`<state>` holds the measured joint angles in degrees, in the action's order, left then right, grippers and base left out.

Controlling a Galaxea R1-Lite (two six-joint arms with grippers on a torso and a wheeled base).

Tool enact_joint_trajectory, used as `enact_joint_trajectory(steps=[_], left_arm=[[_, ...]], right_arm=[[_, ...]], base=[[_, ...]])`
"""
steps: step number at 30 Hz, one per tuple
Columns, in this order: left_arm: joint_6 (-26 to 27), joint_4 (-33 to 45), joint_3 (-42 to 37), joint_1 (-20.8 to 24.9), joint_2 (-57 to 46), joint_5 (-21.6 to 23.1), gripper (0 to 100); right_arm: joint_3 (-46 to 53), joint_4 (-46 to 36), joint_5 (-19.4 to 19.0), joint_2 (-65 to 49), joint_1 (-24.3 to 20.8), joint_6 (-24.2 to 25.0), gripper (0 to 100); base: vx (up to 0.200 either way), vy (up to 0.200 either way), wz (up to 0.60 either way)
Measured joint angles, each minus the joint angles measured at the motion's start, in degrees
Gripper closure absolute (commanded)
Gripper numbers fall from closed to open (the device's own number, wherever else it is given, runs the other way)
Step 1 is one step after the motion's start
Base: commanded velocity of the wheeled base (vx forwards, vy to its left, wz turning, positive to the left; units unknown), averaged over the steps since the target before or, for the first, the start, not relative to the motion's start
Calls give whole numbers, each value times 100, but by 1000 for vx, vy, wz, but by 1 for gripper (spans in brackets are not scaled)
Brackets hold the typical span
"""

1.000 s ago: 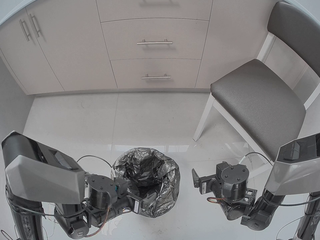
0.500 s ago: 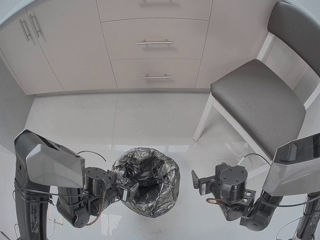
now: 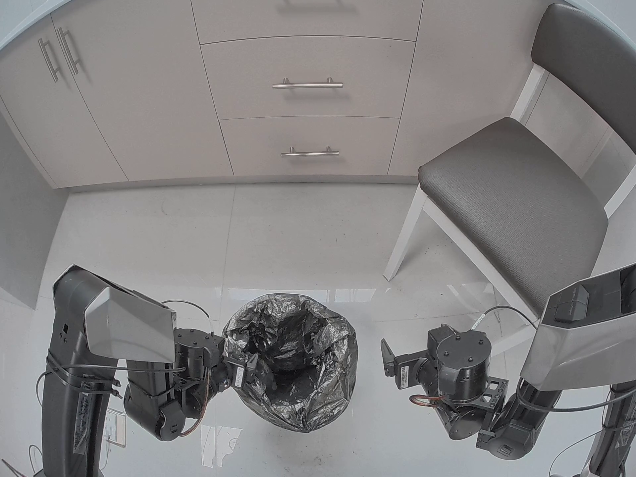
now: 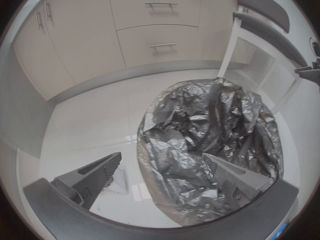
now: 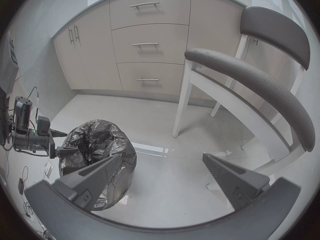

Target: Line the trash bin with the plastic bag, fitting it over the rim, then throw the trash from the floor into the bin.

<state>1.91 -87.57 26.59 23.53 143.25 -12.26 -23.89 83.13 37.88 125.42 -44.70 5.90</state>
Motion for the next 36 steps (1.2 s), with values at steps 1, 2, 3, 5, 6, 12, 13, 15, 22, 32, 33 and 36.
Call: enact_joint_trajectory(steps=[1,2,3,5,6,12,13,15,22,32,33,36], left_arm=[[2,-5,20,-29,16,-95,0],[2,-7,30,-57,27,-161,0],[2,-5,30,-84,33,-194,0],[2,-5,23,-115,40,-227,0],[-2,-5,17,-121,41,-227,0],[-28,-10,12,-115,18,-234,0],[-46,-11,12,-104,-6,-235,0],[-107,-10,-7,-74,-83,-235,0],[-414,0,-190,-22,-773,-224,0],[-486,201,-204,-1034,-1888,338,0],[-486,310,-137,-1115,-1943,379,0],[-491,903,260,-1424,-2113,524,0]], right_arm=[[0,2,0,2,0,0,0],[6,0,0,2,0,0,0],[9,-2,0,2,0,0,0],[11,0,2,2,-2,0,0],[11,0,0,2,-2,0,0],[15,0,5,-2,-6,0,0],[15,2,0,-2,-9,0,0],[20,2,2,-2,-9,0,0],[30,0,2,-9,-9,-7,0],[24,-2,126,-50,13,-38,0],[22,0,139,-48,16,-40,0],[15,-2,183,-48,22,-46,0]], base=[[0,0,0],[0,0,0],[0,0,0],[0,0,0],[0,0,0],[0,0,0],[0,0,0],[0,0,0],[0,0,0],[0,0,0],[0,0,0],[0,0,0]])
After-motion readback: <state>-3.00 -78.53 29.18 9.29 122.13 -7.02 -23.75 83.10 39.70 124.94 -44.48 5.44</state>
